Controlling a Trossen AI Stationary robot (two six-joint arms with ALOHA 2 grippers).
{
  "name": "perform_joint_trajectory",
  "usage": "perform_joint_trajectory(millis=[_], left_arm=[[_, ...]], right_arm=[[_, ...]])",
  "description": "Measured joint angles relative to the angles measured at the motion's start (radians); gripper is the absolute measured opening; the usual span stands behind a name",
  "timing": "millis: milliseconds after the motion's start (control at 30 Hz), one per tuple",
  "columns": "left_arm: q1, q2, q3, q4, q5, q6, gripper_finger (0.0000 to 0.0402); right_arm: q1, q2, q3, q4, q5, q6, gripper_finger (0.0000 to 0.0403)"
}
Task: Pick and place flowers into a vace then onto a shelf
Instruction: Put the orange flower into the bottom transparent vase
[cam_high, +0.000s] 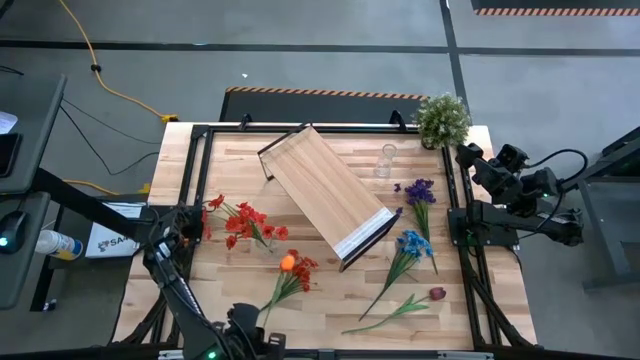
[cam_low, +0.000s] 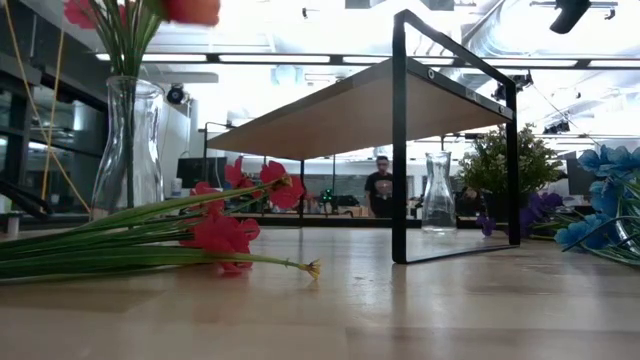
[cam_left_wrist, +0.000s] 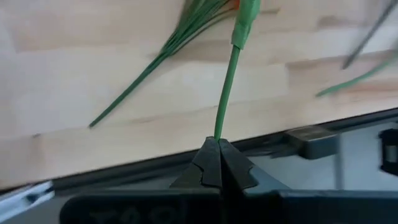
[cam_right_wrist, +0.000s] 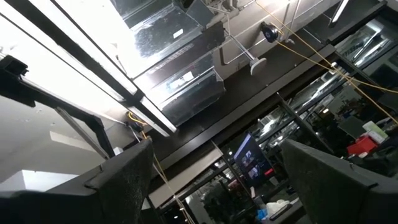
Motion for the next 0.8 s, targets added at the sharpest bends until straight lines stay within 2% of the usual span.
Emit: perform_joint_trajectory(millis=[200,367,800], left_arm=[[-0.027,-0.001,0.009,0.002,-0.157,0.017,0.0021],[-0.040,-0.001,0.009,0.001,-0.349,0.054,0.0021],[-0.038,-0.001,0.009,0.001,-0.801,0.339,0.0021]], right_arm=[[0.000,0.000,0.000,0.000,0.019,0.000,0.0344],[0.000,0.000,0.000,0.000,0.022,0.000,0.0344],[0.000,0.000,0.000,0.000,0.022,0.001,0.0344]])
